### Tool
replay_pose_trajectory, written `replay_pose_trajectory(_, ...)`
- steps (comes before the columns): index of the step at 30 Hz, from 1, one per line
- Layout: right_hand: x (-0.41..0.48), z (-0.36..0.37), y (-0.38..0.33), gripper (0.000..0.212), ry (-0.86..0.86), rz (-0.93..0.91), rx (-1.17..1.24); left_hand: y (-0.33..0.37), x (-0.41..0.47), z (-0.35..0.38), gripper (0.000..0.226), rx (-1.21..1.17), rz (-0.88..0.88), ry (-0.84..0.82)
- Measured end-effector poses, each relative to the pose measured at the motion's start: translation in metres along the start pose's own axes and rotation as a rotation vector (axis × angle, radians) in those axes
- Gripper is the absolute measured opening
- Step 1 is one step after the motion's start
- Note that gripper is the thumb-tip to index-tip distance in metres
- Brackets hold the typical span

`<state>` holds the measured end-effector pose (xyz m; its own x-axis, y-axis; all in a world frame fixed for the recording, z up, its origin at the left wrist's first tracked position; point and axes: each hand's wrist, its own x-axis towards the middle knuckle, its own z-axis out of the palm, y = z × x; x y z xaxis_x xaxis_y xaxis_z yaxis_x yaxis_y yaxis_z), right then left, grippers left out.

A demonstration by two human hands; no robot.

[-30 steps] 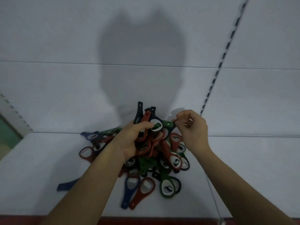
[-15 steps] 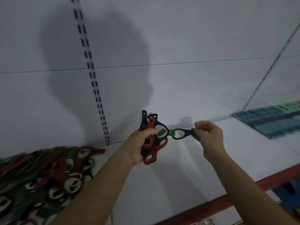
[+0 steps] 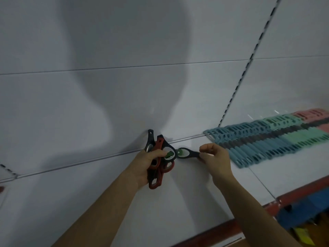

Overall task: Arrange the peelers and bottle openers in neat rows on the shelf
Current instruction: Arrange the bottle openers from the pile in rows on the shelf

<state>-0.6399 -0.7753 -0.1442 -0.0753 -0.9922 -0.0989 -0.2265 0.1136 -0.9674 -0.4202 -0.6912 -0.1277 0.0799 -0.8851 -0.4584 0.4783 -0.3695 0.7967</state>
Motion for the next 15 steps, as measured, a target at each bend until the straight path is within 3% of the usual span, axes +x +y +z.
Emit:
replay_pose_trajectory(3,0.004,-0.007,0.001,0.027,-0.079,-0.154,-0.208,0.000,0.012,0.010,0.044,0.046,0.016,0.034)
replay_pose_trajectory(8,0.010,-0.014,0.007,0.043,-0.156,-0.647,-0.786,0.002,0.027,0.021,0.047,0.093,0.011,0.015)
replay_pose_trajectory(11,0.005,-0.008,0.008,0.041,-0.293,-0.695,-0.876,0.004,0.032,0.023,0.037,0.126,0.011,0.004)
replay_pose_trajectory(15,0.007,-0.002,0.007,0.016,-0.326,-0.704,-0.835,0.007,0.036,0.026,0.024,0.170,0.003,-0.004)
